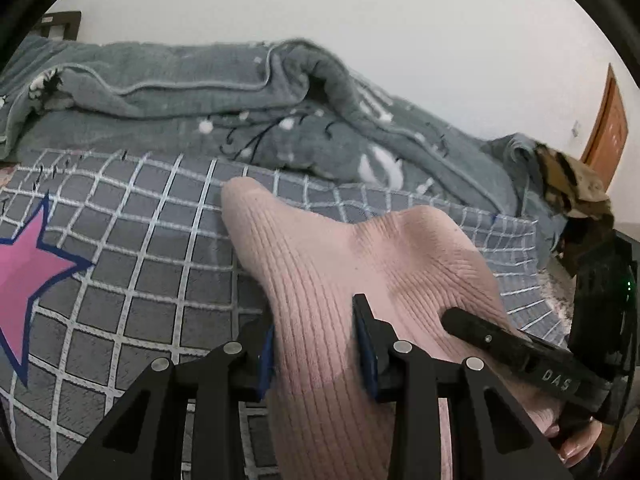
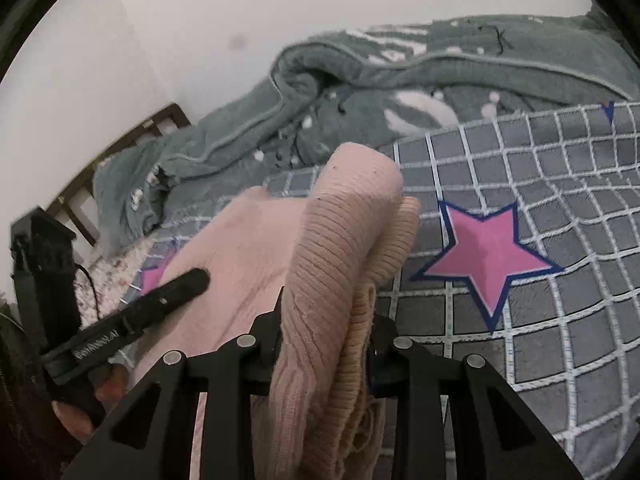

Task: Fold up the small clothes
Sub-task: 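Smooth the folded sweater with the left tool while the right tool tucks its edge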

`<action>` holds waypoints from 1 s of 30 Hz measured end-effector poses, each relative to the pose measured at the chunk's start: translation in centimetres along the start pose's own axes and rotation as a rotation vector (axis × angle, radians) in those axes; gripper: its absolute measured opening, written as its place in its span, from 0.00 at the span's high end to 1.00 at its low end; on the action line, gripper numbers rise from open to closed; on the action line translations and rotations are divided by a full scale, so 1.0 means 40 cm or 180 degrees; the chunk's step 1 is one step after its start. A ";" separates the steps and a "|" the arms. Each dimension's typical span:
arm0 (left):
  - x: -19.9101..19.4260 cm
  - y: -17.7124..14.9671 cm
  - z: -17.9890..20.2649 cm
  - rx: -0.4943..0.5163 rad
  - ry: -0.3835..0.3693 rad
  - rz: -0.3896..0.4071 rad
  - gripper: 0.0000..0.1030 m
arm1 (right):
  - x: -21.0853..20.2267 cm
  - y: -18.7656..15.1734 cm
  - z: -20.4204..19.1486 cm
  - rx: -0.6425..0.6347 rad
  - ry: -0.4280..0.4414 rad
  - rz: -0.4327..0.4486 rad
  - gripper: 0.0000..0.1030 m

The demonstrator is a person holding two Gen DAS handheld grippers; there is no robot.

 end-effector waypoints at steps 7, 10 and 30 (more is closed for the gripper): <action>0.028 -0.007 0.003 0.0064 0.0159 -0.0046 0.56 | 0.027 -0.015 0.046 0.0093 -0.0106 -0.0116 0.58; 0.031 -0.013 -0.008 0.0050 0.0159 -0.0075 0.50 | 0.007 -0.012 0.035 -0.0071 -0.0314 -0.0008 0.56; -0.041 -0.045 -0.005 0.0169 0.0498 0.0189 0.30 | -0.099 -0.028 -0.010 -0.0519 -0.0883 0.0414 0.53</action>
Point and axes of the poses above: each gripper's, at about its wrist camera, not at the fingertips, and x roughly the way its jaws point, z to its right, y to its top, the point moved 6 cm from there along x, roughly the way its jaws point, and after that the axes turned 10 degrees about -z, right-handed, at the moved point
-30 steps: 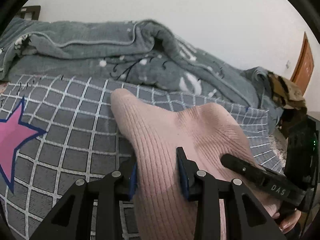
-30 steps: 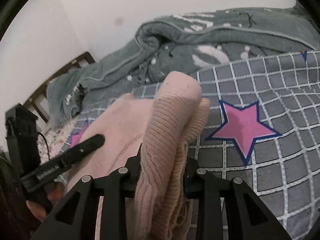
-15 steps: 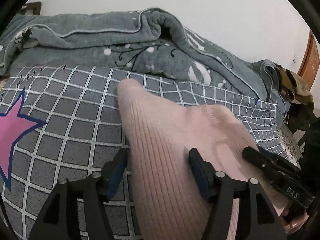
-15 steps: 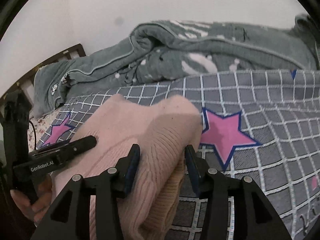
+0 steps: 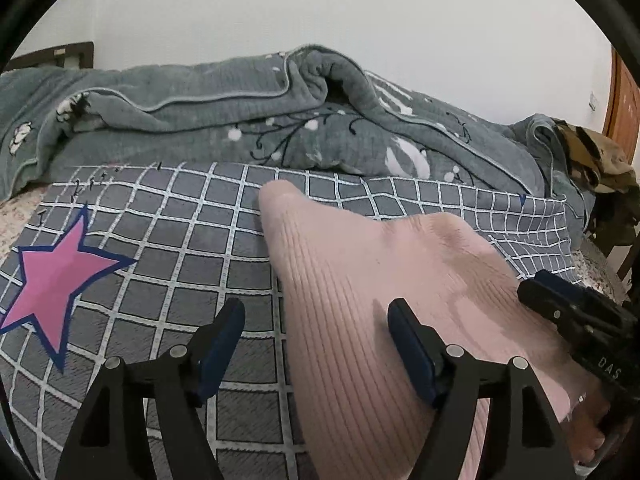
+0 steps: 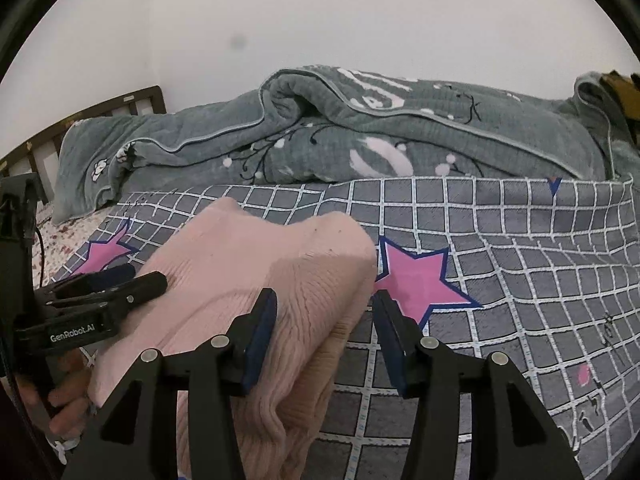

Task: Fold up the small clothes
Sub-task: 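Smooth the folded sweater with the left tool while the right tool tucks its edge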

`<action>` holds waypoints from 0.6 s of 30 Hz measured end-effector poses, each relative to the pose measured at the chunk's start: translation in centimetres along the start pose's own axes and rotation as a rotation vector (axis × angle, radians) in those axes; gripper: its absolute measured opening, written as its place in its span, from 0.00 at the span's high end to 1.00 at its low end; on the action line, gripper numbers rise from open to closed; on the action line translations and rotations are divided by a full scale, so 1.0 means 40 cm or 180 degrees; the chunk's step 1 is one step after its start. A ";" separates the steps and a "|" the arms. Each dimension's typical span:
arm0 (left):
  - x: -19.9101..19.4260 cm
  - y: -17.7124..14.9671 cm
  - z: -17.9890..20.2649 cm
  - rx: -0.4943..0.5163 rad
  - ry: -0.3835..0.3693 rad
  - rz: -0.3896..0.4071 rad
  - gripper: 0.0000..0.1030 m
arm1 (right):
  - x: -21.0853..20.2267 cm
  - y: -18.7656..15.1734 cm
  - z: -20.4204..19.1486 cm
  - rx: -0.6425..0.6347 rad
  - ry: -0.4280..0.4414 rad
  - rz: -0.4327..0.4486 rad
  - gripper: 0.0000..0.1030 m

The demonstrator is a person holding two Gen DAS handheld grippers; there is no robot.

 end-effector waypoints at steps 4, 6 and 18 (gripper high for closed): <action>-0.018 -0.008 -0.006 -0.0003 -0.0083 -0.0004 0.30 | -0.019 0.001 0.000 -0.0043 -0.0019 0.0045 0.53; -0.025 -0.011 -0.014 -0.0032 -0.0068 0.0007 0.30 | -0.027 0.003 0.001 -0.0039 -0.0043 0.0056 0.53; -0.081 -0.028 -0.104 -0.0178 0.0342 0.0197 0.31 | -0.043 -0.004 -0.005 0.0093 0.0175 -0.0004 0.59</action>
Point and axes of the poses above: each gripper's, at about its wrist camera, not at the fingertips, and x roughly the way its jaws point, z to its right, y to its top, the point moved 6 cm from there along x, roughly the way its jaws point, and after that the axes turned 10 degrees about -z, right-handed, at the moved point
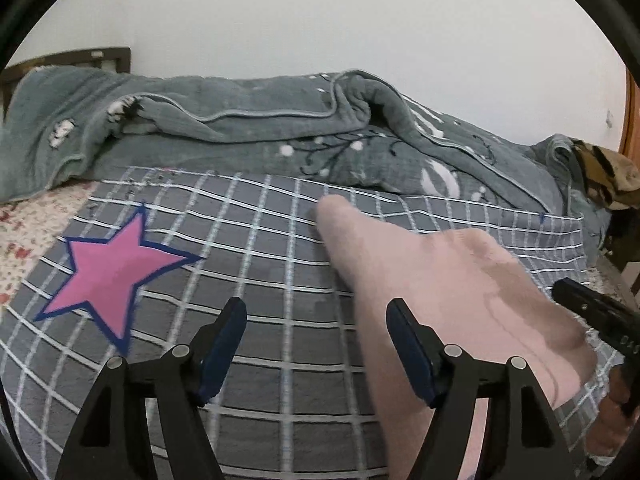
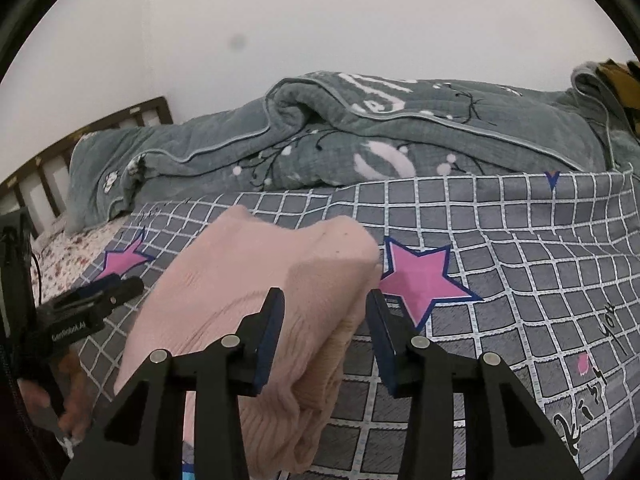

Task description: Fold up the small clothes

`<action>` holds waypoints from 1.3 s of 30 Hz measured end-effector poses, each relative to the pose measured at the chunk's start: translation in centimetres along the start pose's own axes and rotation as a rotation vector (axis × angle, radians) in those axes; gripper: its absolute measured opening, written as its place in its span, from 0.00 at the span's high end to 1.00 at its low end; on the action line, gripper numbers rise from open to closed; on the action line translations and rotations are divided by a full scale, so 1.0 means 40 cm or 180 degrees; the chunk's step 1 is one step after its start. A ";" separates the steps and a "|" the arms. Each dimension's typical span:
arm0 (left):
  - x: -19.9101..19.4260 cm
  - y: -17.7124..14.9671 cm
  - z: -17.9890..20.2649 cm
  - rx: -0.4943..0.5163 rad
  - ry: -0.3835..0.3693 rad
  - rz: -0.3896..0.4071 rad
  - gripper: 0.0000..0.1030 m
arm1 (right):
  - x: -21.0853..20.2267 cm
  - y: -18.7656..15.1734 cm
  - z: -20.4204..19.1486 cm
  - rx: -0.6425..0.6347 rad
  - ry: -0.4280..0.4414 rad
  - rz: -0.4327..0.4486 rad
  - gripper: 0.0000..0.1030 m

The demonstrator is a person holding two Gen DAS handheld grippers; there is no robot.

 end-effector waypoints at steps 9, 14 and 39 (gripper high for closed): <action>0.003 -0.002 -0.040 -0.0115 -0.0113 -0.0084 0.31 | 0.010 -0.012 -0.005 0.0109 0.0131 -0.0076 0.55; 0.003 0.009 -0.039 -0.0208 -0.0306 -0.0058 0.31 | 0.055 -0.021 0.006 0.0279 0.0219 -0.0175 0.55; 0.007 0.008 0.024 0.0086 -0.0311 -0.0096 0.31 | 0.067 -0.036 -0.008 0.0168 0.0297 -0.0352 0.78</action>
Point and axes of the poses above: each gripper's, at about its wrist camera, not at the fingertips, and x roughly the way its jaws point, z to its right, y to its top, the point moved 6 cm from there along x, roughly the way its jaws point, and after that the axes turned 10 degrees about -z, right-handed, at the moved point
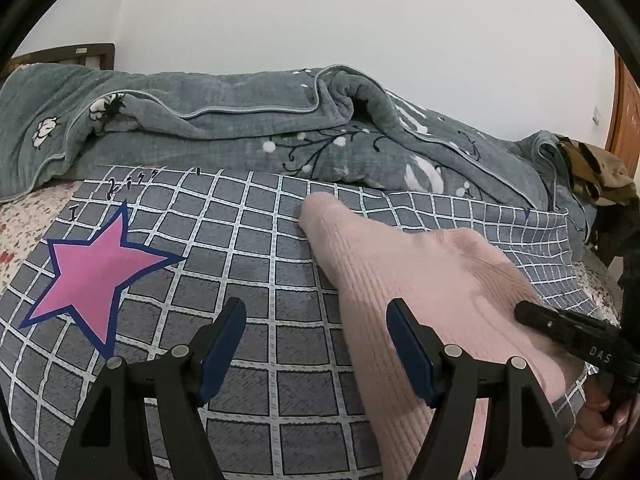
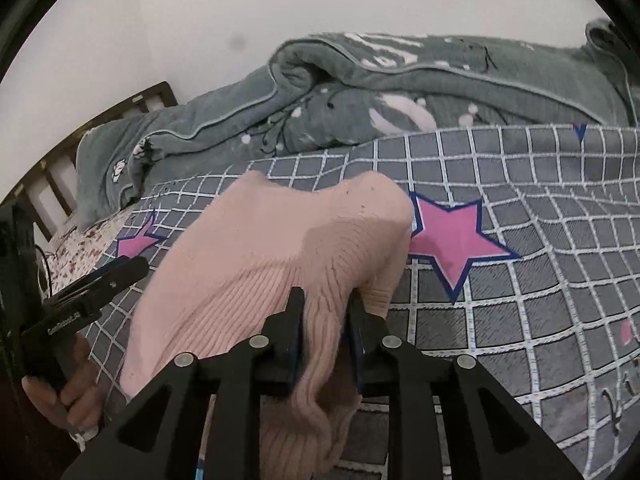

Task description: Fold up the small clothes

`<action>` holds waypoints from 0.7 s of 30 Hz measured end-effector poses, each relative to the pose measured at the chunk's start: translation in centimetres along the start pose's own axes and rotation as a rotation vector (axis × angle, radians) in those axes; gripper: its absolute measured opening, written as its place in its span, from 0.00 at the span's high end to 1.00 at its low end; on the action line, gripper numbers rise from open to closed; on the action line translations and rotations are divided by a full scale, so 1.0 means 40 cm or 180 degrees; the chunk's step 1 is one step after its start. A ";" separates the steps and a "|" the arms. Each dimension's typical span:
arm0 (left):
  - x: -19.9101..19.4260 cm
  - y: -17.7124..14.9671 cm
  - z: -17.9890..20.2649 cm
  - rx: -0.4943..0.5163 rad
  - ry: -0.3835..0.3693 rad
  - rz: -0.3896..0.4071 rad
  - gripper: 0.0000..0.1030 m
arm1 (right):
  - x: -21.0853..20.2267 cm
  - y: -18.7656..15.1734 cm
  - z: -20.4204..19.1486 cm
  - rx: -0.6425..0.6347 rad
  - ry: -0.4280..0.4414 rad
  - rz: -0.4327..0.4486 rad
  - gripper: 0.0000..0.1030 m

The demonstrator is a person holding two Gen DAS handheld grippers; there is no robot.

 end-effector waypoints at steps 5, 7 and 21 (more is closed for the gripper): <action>-0.011 -0.003 0.006 -0.0046 -0.0137 -0.0027 0.31 | -0.022 -0.011 -0.003 -0.0061 -0.0006 0.0019 0.76; -0.016 -0.006 0.009 -0.0047 -0.0147 -0.0023 0.31 | -0.029 -0.015 -0.002 -0.0041 0.0016 0.0009 0.75; -0.031 -0.069 0.107 0.0203 -0.0522 -0.0189 0.31 | -0.063 -0.074 -0.002 -0.0074 0.0114 -0.0053 0.75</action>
Point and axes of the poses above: each gripper's, at about its wrist camera, not at the fingertips, and x roughly the way its jaws point, z to its right, y to its top, the point moved 6 cm from there along x, roughly the way its jaws point, and after that the axes turned 10 degrees about -z, right-handed, at the moved point
